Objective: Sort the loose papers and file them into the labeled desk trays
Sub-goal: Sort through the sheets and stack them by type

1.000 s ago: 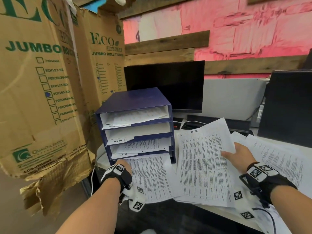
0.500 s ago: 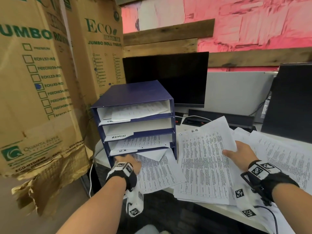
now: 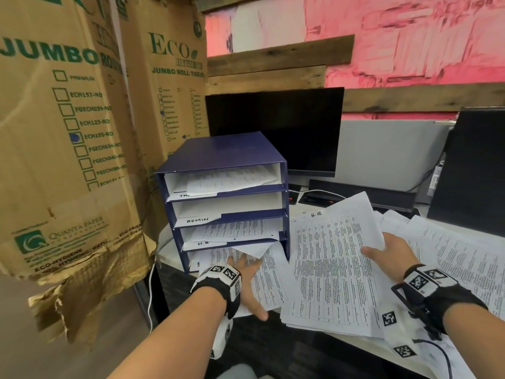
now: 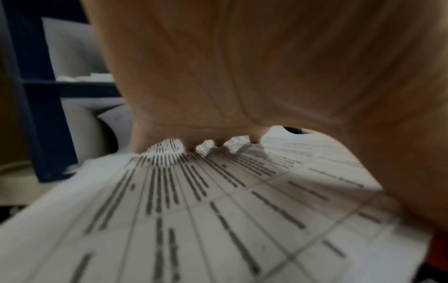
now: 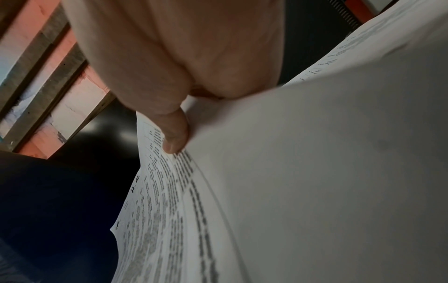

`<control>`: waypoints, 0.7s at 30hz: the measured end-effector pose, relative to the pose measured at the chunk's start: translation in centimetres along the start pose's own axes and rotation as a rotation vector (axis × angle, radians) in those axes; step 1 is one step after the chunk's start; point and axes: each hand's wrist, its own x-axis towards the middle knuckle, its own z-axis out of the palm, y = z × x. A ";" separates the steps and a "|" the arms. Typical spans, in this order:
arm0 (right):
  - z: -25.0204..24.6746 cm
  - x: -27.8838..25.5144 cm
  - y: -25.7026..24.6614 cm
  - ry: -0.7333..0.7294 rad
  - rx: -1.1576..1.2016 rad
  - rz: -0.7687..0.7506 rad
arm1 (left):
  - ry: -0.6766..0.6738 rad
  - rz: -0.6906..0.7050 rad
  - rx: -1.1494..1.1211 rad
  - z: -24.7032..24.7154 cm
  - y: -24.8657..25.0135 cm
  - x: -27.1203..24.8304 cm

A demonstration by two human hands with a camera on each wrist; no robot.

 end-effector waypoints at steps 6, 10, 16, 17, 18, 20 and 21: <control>-0.2 -0.5 -0.6 0.021 -0.002 -0.029 | -0.002 -0.093 0.062 0.7 -0.7 -1.0; -0.2 -0.7 -1.0 0.023 0.002 -0.034 | 0.022 -0.061 0.040 -1.6 0.0 -3.1; -0.4 -1.0 -1.2 0.006 0.017 -0.040 | 0.070 0.002 0.227 -2.8 1.0 -6.4; -0.4 -1.0 -1.2 0.006 0.015 -0.042 | 0.026 0.023 0.245 -2.7 1.4 -6.6; -0.4 -0.9 -1.1 0.007 0.010 -0.043 | -0.018 0.045 0.261 -2.6 1.9 -6.6; -0.3 -0.8 -1.1 0.012 0.004 -0.044 | -0.050 0.065 0.281 -2.6 2.8 -6.9; -0.3 -0.7 -1.1 0.014 0.002 -0.044 | -0.038 0.068 0.280 -2.8 3.2 -7.0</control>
